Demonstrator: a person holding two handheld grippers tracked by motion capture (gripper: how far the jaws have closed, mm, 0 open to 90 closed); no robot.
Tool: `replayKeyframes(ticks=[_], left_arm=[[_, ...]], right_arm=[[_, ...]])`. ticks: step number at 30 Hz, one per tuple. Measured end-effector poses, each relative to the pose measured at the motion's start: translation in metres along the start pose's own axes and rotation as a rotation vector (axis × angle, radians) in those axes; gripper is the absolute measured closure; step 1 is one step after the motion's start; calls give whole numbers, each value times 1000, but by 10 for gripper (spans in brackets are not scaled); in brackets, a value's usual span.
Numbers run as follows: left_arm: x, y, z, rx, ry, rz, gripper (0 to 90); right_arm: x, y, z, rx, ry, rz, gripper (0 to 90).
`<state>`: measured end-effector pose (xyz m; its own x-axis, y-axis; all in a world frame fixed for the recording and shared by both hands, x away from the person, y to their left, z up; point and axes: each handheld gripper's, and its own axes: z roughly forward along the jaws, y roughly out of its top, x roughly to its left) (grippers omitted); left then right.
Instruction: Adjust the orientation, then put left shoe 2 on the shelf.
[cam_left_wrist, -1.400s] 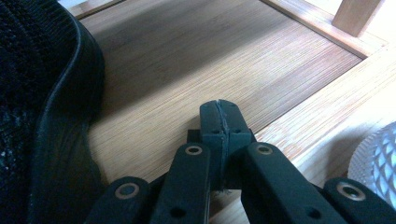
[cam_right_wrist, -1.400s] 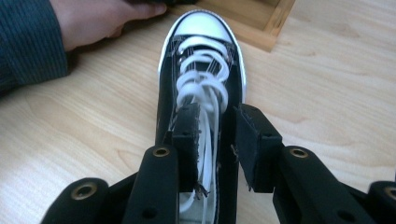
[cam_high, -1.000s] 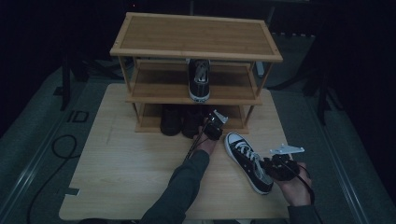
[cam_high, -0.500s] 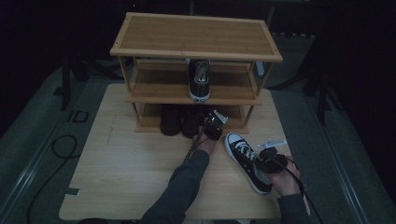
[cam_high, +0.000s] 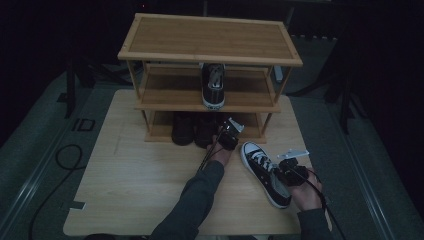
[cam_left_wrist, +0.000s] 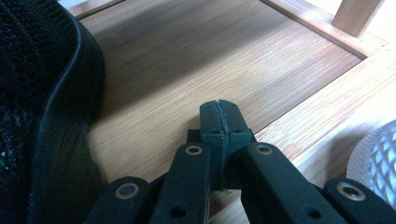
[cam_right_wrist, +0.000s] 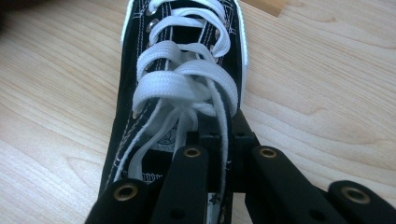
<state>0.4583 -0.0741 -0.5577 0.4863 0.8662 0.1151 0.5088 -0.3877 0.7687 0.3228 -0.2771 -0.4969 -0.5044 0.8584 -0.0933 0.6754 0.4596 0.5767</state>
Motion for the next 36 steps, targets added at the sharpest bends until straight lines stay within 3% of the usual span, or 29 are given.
replayKeyframes(ticks=[16,36], left_arm=[[0,0,0,0,0,0,900],[0,0,0,0,-2,0,900]], right_arm=[[-3,0,-5,-20,47,48,885],[-3,6,-19,-53,67,52,885]])
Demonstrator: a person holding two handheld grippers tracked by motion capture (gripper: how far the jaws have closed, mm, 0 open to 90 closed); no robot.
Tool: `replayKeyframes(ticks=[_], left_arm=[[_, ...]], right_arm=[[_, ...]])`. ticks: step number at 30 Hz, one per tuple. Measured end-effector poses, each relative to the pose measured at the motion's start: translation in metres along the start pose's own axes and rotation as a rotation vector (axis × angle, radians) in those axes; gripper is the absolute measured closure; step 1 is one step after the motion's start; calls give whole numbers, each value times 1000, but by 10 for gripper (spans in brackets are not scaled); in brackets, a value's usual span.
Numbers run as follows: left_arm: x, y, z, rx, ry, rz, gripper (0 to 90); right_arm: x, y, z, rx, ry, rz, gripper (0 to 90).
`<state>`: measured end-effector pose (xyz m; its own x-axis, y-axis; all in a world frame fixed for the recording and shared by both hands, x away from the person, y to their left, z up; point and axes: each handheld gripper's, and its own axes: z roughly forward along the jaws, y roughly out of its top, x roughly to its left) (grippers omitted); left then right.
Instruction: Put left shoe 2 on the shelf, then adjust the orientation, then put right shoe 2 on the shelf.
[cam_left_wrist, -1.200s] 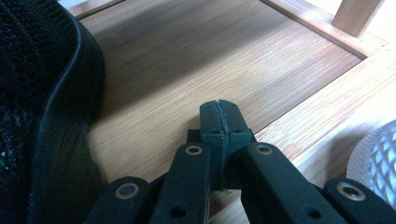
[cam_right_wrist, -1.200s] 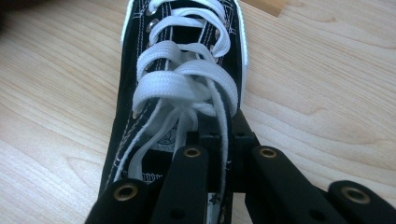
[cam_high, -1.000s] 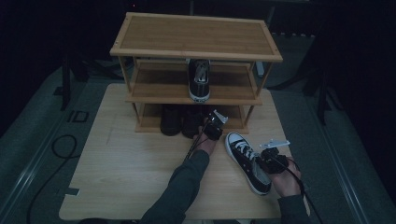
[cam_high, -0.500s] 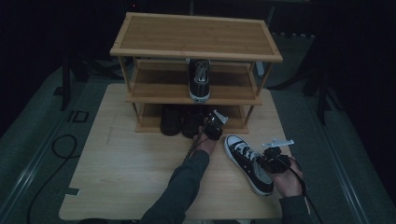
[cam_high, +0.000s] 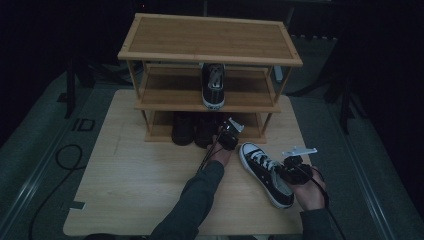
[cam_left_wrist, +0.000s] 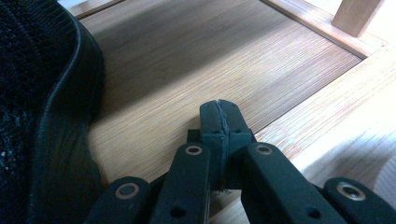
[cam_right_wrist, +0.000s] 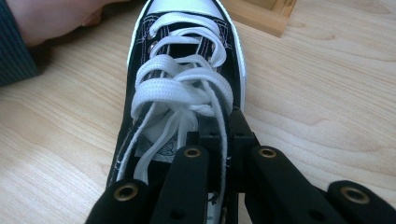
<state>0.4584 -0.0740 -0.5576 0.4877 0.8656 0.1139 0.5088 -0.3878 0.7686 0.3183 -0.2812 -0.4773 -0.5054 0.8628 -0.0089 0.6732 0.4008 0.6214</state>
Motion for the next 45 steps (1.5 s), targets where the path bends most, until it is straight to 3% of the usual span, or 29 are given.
replayKeyframes(ticks=[14,36,45], left_arm=[[0,0,0,0,1,1,900],[0,0,0,2,1,-3,900],[0,0,0,2,-1,-4,900]], right_arm=[[-4,8,-21,-46,23,7,885],[-10,17,-41,-72,24,-21,884],[-10,21,-47,-82,49,-48,884]])
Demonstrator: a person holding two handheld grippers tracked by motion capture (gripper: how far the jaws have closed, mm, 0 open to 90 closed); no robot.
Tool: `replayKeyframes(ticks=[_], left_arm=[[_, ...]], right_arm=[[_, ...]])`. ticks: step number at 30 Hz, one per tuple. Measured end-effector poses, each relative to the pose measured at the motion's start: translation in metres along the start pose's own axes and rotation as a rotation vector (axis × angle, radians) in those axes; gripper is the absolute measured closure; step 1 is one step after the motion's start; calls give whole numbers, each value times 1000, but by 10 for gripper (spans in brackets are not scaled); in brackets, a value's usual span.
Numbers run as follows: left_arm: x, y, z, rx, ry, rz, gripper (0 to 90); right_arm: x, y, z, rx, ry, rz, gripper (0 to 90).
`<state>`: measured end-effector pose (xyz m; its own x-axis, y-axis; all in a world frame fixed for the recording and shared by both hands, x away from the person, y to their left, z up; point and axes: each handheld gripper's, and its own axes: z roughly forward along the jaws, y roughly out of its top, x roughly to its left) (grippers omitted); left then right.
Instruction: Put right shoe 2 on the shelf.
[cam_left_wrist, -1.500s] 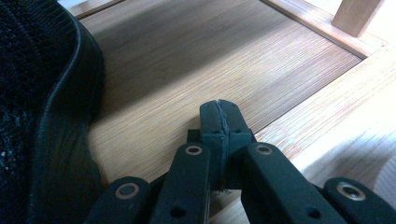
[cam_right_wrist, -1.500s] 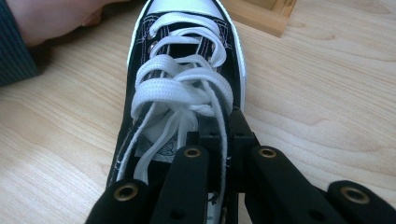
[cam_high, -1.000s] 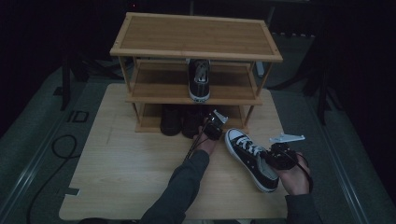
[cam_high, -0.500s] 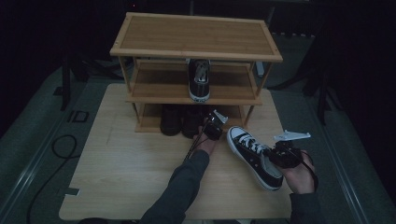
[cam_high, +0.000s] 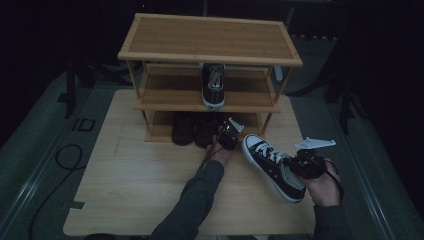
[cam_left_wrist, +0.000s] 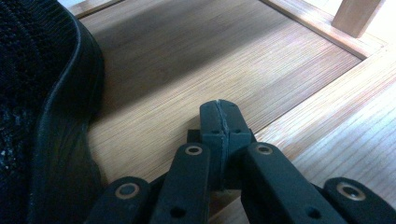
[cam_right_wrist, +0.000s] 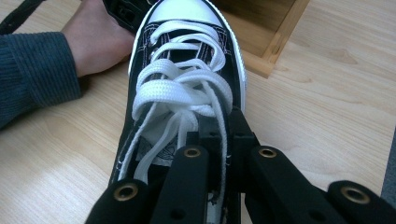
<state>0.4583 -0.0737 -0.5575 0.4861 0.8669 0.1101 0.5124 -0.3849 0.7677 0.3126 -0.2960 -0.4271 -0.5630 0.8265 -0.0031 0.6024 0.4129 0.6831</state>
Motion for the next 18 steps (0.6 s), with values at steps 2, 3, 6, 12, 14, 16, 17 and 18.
replayKeyframes(ticks=[2,3,6,12,14,16,17,18], left_arm=[[0,0,0,0,0,0,900],[0,0,0,0,-1,-1,900],[0,0,0,-1,-1,-1,900],[0,0,0,-1,-2,-2,900],[0,0,0,-2,-4,-3,900],[0,0,0,-1,-4,-3,900],[0,0,0,-1,-4,-3,900],[0,0,0,-1,-4,-3,900]], right_arm=[[0,1,0,-2,2,0,885],[0,2,-2,-4,3,-9,885],[0,4,-4,-6,2,-12,884],[-3,8,-12,-19,-8,-18,884],[-5,11,-16,-26,-16,-17,884],[-6,13,-18,-29,-17,-18,884],[-7,14,-19,-31,-18,-19,884],[-7,14,-19,-31,-18,-19,884]])
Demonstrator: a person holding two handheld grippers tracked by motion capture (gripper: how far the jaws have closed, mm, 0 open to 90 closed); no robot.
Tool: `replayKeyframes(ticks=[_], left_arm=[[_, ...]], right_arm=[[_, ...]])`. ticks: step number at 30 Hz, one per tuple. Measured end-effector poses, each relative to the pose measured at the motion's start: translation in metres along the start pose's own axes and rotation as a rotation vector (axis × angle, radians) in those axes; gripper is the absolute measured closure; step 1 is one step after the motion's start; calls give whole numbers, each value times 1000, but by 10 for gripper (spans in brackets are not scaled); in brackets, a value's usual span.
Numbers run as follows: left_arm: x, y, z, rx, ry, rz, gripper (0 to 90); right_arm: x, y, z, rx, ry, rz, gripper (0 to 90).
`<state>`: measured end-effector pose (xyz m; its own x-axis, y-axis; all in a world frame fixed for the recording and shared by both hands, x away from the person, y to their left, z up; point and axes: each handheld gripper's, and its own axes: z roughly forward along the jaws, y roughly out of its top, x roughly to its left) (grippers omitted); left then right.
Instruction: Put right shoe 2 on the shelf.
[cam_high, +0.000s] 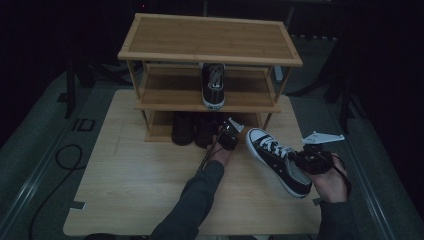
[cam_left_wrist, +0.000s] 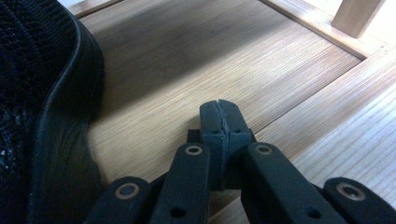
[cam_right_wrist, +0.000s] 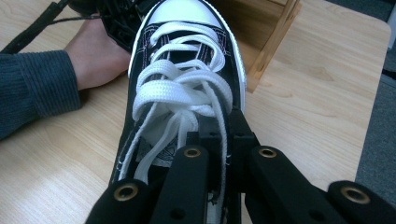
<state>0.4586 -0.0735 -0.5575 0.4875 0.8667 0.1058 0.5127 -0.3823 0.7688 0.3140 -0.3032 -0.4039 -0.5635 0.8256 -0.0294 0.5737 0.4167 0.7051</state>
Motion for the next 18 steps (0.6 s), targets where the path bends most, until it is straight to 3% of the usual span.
replayKeyframes(ticks=[18], left_arm=[[0,0,0,-3,0,-5,900]], right_arm=[[-14,17,-8,-8,12,-21,884]])
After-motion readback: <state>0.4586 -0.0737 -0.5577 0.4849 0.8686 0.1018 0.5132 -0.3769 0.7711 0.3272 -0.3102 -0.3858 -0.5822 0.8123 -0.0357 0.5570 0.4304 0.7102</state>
